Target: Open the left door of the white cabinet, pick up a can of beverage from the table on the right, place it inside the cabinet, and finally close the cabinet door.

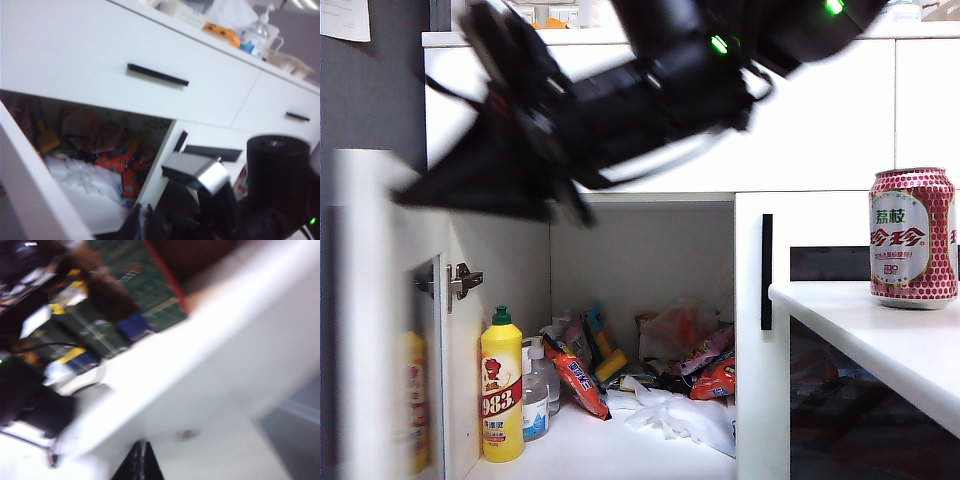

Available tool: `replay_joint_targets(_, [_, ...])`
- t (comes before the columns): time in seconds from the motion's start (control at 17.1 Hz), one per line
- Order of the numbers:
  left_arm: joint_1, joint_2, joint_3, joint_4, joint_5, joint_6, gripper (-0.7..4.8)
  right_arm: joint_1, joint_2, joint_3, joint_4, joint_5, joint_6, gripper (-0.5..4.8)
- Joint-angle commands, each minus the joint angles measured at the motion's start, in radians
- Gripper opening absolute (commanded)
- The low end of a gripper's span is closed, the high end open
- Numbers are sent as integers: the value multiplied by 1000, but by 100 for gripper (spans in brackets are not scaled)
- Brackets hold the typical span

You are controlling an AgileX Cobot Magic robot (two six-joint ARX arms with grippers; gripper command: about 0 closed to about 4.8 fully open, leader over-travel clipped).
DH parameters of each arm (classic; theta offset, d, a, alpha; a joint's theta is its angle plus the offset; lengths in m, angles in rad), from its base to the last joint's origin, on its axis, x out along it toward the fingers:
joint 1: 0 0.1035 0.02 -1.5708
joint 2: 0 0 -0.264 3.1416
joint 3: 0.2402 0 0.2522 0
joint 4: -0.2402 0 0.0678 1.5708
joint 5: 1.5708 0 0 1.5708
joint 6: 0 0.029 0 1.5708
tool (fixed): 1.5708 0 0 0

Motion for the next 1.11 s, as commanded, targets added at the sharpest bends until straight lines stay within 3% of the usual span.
replay_joint_targets(0.06, [0, 1, 4, -12, -1, 2, -5, 34, -5, 21, 20, -10, 4, -6])
replay_joint_targets(0.35, [0, 1, 5, -7, 6, -4, -5, 56, 53, 45, 73, 8, 4, -6])
replay_joint_targets(0.53, [0, 1, 5, 49, 83, -3, -5, 68, 126, 110, 74, 5, 4, -6])
replay_joint_targets(0.82, [0, 1, 5, 84, 113, -3, -5, 87, 142, 144, 100, -11, 46, -6])
replay_joint_targets(0.99, [0, 1, 5, 86, 115, -3, -5, 30, 93, 144, 48, 0, 13, -6])
replay_joint_targets(1.11, [0, 1, 5, 106, 123, -4, -5, -73, 21, 144, 10, 10, -8, -6])
